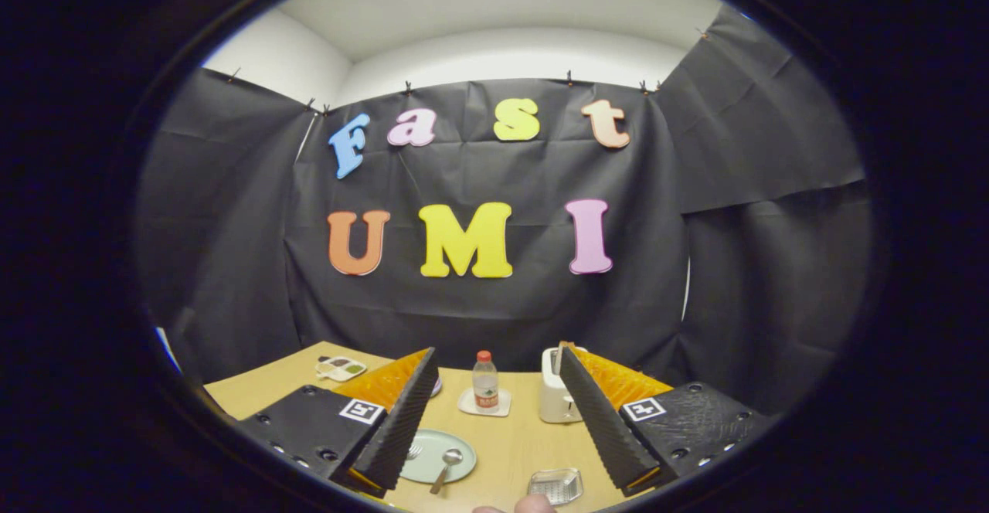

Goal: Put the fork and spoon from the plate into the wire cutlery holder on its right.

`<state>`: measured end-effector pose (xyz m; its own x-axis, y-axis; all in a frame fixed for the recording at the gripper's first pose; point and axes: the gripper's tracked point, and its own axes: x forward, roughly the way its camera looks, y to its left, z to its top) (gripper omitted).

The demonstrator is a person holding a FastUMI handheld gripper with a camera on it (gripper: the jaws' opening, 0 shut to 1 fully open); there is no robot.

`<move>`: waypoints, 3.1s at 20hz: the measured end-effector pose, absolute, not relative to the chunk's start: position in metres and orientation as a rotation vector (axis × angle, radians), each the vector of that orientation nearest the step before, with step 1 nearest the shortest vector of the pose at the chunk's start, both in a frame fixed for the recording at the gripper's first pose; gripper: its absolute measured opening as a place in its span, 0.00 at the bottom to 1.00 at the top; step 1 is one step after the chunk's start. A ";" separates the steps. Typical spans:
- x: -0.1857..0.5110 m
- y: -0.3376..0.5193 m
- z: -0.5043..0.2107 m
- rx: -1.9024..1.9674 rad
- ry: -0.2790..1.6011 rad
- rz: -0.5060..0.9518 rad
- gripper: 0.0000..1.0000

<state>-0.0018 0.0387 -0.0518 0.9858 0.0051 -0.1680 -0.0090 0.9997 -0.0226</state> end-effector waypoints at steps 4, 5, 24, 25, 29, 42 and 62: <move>0.002 0.063 -0.100 -0.026 0.304 0.051 0.96; 0.004 0.068 -0.118 -0.026 0.355 0.060 0.96; 0.039 0.125 -0.390 -0.086 0.909 0.020 0.74; 0.041 0.125 -0.397 -0.091 0.923 0.023 0.70; 0.042 0.121 -0.424 -0.091 0.984 -0.007 0.50; 0.040 0.109 -0.410 -0.058 1.069 -0.063 0.01; -0.059 -0.049 -0.244 0.058 1.321 -0.109 0.01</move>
<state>-0.0592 -0.0491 -0.2443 0.2433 -0.0467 -0.9688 0.1132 0.9934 -0.0194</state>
